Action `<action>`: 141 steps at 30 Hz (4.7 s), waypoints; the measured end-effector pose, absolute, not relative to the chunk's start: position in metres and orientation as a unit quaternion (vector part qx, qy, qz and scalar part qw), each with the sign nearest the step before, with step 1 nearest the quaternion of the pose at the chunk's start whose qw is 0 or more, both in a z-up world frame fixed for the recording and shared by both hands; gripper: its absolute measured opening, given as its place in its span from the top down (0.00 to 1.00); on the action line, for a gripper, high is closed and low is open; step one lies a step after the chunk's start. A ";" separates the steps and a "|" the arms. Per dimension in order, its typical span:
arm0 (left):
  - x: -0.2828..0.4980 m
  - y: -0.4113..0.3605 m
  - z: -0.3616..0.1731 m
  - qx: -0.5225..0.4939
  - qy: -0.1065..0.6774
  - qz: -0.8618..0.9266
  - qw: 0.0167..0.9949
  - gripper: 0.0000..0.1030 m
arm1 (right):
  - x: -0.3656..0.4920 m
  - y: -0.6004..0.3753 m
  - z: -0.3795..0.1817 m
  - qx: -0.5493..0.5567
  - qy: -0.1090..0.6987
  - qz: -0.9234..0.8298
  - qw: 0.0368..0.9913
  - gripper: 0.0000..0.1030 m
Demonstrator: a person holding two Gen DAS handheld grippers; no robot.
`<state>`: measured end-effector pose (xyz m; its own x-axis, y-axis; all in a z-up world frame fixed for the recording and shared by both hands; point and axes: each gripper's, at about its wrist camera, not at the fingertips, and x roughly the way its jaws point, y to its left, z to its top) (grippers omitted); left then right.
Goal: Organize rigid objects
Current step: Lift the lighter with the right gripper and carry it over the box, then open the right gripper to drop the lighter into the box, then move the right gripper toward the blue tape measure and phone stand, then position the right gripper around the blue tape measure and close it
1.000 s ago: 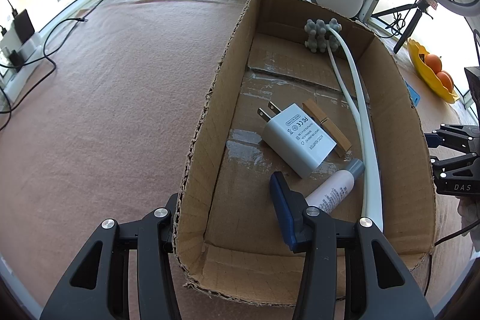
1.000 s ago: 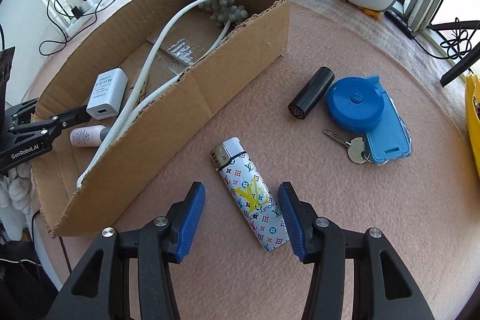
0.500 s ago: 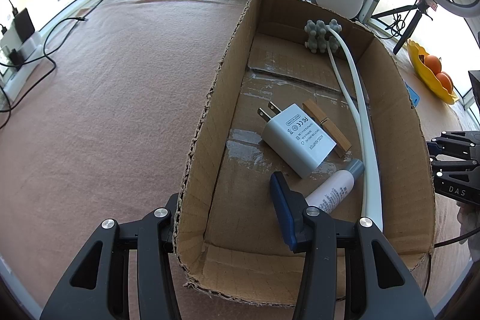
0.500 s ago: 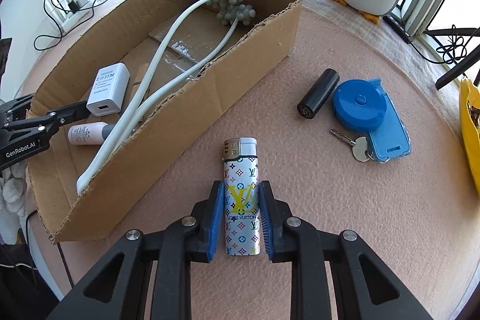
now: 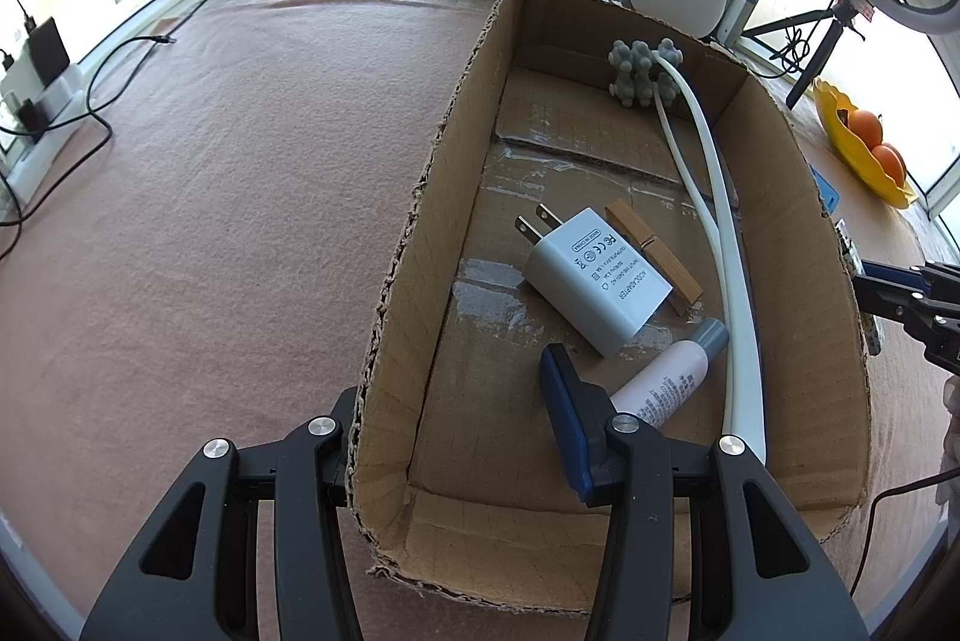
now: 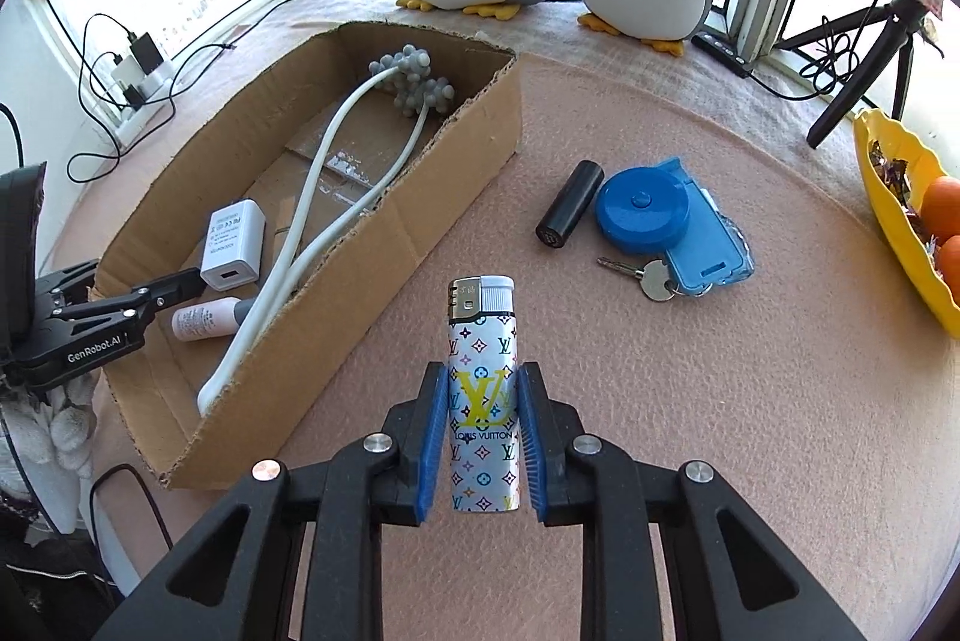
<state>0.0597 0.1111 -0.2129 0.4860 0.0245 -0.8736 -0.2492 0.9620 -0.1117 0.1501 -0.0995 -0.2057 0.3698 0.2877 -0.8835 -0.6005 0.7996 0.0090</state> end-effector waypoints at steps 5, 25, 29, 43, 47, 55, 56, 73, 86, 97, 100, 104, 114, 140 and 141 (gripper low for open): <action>0.060 0.110 -0.213 -0.111 0.501 0.080 0.855 0.55 | 0.146 -0.090 -0.182 -0.147 0.466 0.279 0.827 0.80; 0.060 0.110 -0.212 -0.111 0.501 0.080 0.855 0.55 | 0.146 -0.024 -0.166 -0.101 0.434 0.294 0.846 0.80; 0.061 0.109 -0.212 -0.111 0.501 0.080 0.855 0.55 | 0.146 -0.014 -0.170 -0.107 0.434 0.295 0.845 0.80; 0.060 0.110 -0.212 -0.111 0.501 0.080 0.855 0.55 | 0.143 0.006 -0.180 -0.135 0.436 0.303 0.837 0.80; 0.060 0.110 -0.212 -0.111 0.501 0.080 0.855 0.55 | 0.142 0.008 -0.179 -0.134 0.437 0.310 0.834 0.76; 0.060 0.110 -0.211 -0.111 0.501 0.080 0.855 0.55 | 0.143 0.005 -0.172 -0.132 0.426 0.311 0.839 0.59; 0.061 0.110 -0.211 -0.111 0.501 0.080 0.855 0.55 | 0.144 0.004 -0.171 -0.131 0.426 0.310 0.840 0.59; 0.060 0.110 -0.211 -0.111 0.501 0.080 0.855 0.55 | 0.193 -0.072 -0.158 -0.038 0.431 0.243 0.868 0.59; 0.059 0.111 -0.211 -0.105 0.501 0.079 0.855 0.55 | 0.254 -0.130 -0.181 0.020 0.470 0.174 0.865 0.59; 0.060 0.110 -0.212 -0.102 0.504 0.081 0.854 0.54 | 0.305 -0.128 -0.205 0.013 0.493 0.151 0.857 0.71; 0.060 0.110 -0.212 -0.102 0.504 0.080 0.854 0.54 | 0.316 -0.122 -0.214 0.010 0.514 0.167 0.841 0.71; 0.060 0.109 -0.212 -0.103 0.503 0.082 0.854 0.54 | 0.311 -0.116 -0.221 -0.009 0.531 0.191 0.826 0.72; 0.060 0.108 -0.211 -0.102 0.502 0.081 0.855 0.54 | 0.242 -0.120 -0.229 -0.039 0.549 0.254 0.795 0.79; 0.060 0.110 -0.212 -0.115 0.501 0.075 0.854 0.54 | 0.220 -0.084 -0.221 -0.186 0.492 0.259 0.810 0.58; 0.060 0.110 -0.212 -0.115 0.501 0.075 0.854 0.54 | 0.221 -0.083 -0.222 -0.190 0.491 0.258 0.810 0.57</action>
<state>0.0600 0.1101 -0.2120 0.4857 0.0138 -0.8740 -0.2439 0.9623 -0.1204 0.2205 -0.0827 -0.2215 0.3847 0.2317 -0.8935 -0.6043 0.7949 -0.0541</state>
